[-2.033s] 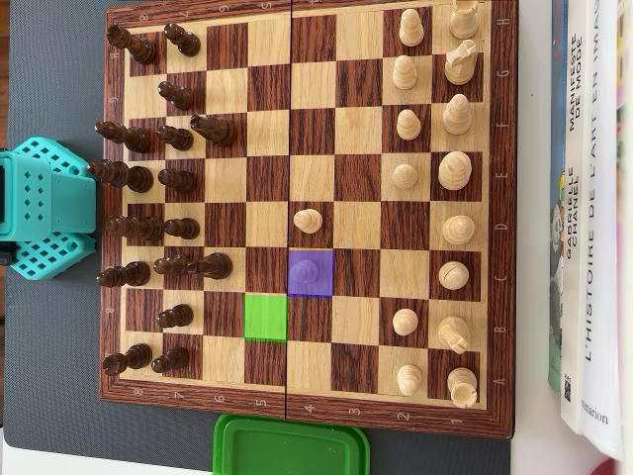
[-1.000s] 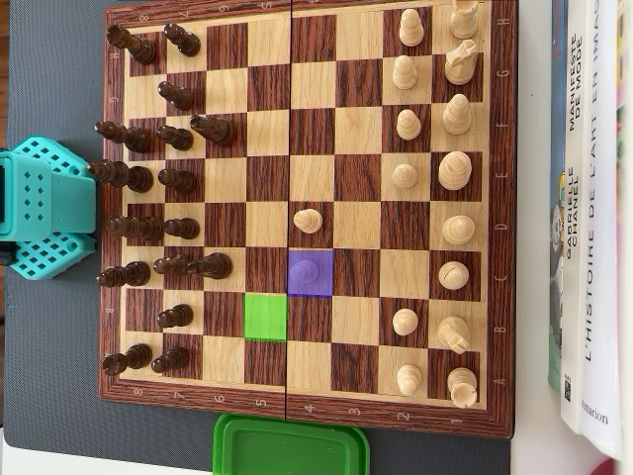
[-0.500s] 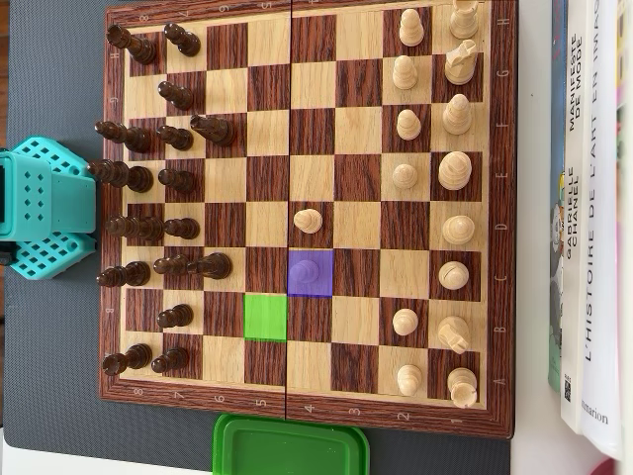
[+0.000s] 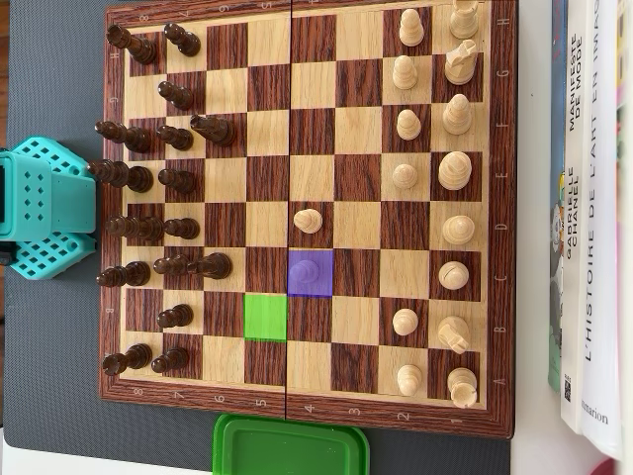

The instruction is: Play chess

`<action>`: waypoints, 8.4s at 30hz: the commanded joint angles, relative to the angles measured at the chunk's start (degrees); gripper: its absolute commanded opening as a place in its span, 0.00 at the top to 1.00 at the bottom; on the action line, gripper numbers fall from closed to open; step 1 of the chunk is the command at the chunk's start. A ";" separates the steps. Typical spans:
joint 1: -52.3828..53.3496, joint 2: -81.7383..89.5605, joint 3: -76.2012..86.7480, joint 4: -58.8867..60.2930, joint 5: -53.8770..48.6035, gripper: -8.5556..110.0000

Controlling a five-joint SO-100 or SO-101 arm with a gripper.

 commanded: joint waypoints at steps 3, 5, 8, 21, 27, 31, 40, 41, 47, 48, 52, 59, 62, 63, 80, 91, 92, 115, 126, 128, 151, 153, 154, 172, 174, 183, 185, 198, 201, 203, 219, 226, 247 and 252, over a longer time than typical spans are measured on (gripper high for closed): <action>-0.26 -0.18 1.05 0.00 0.26 0.81; -0.35 -0.18 1.05 0.00 0.26 0.81; -0.35 -0.18 1.05 0.00 0.26 0.81; 0.18 -0.18 1.05 0.00 -0.09 0.81; 0.18 -0.18 1.05 0.00 -0.18 0.81; 0.18 -0.18 1.05 0.00 -0.18 0.81; 0.26 -0.18 1.05 0.00 -0.18 0.81; 0.26 -0.18 1.05 0.00 -0.18 0.81; 0.26 -0.18 1.05 0.00 -0.18 0.81; 0.26 -0.18 1.05 0.00 -0.18 0.81; 0.26 -0.18 1.05 0.00 -0.18 0.81; 0.26 -0.18 1.05 0.00 -0.18 0.81; 0.26 -0.18 1.05 0.00 -0.18 0.81; 0.26 -0.18 1.05 0.00 -0.18 0.81; 0.26 -0.18 1.05 0.18 -0.18 0.81; 0.26 -0.26 1.05 0.35 -0.26 0.81; 0.26 -0.35 1.05 0.62 -0.35 0.81; 0.26 -0.26 -9.67 56.16 -0.53 0.81; 0.18 -0.70 -18.19 94.39 -12.74 0.81; 0.26 -0.79 -19.95 102.22 -12.66 0.81; 5.71 -44.82 -52.91 165.76 -12.48 0.81; 6.77 -50.01 -56.87 168.93 -12.39 0.81; 7.12 -52.91 -58.71 170.42 -12.39 0.81; 8.61 -91.76 -90.18 182.02 -3.69 0.81; 8.79 -94.48 -91.93 182.11 -3.69 0.81; 12.04 -103.62 -96.42 182.11 -4.22 0.81; 12.30 -105.12 -96.68 182.11 -4.22 0.81; 12.48 -109.95 -96.42 182.11 -4.13 0.81; 12.48 -111.01 -96.59 182.02 -4.13 0.81; 12.48 -111.45 -96.59 181.76 -4.13 0.81; 12.57 -116.10 -99.58 181.49 -4.22 0.81; 13.80 -117.07 -100.11 182.11 -4.39 0.81; 13.27 -116.81 -100.46 184.13 -4.39 0.90; 13.18 -116.72 -100.72 184.39 -4.39 0.92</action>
